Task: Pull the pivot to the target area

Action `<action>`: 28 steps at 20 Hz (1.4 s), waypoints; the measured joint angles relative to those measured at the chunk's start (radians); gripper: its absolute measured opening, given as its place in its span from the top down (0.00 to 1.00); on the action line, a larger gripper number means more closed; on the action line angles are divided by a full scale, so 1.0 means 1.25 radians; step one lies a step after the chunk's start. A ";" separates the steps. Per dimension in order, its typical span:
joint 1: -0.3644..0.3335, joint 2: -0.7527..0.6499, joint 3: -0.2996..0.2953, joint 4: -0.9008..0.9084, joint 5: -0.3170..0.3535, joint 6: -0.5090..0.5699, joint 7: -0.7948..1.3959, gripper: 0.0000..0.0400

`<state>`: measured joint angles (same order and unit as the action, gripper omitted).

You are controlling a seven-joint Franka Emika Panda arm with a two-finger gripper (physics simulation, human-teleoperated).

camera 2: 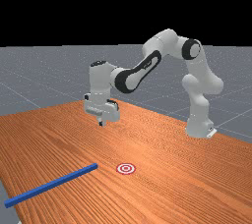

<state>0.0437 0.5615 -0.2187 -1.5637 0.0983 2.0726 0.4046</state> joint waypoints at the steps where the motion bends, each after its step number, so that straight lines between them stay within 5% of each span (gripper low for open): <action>1: -0.003 0.054 -0.002 0.089 0.011 -0.037 0.031 1.00; 4: -0.015 0.074 -0.023 0.113 0.029 -0.048 0.078 1.00; 6: -0.055 0.071 0.016 0.114 -0.018 -0.040 -0.204 1.00; 8: -0.082 0.143 0.024 0.256 -0.036 -0.174 -0.291 1.00; 9: -0.090 0.080 0.039 0.124 -0.042 -0.032 -0.385 1.00; 11: -0.082 0.097 0.025 0.141 -0.030 -0.053 -0.299 1.00; 12: -0.099 0.226 0.026 0.393 -0.036 -0.256 -0.295 1.00; 13: -0.086 0.132 0.026 0.204 -0.030 -0.099 -0.297 1.00; 17: -0.126 0.290 0.057 0.494 0.010 -0.240 -0.304 1.00; 19: -0.109 0.277 0.038 0.461 -0.016 -0.215 -0.291 1.00; 20: -0.125 0.331 0.051 0.567 -0.001 -0.267 -0.294 1.00; 28: -0.117 0.323 0.041 0.543 -0.013 -0.251 -0.288 1.00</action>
<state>-0.1022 0.9650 -0.1670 -0.8852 0.0816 1.7582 0.0440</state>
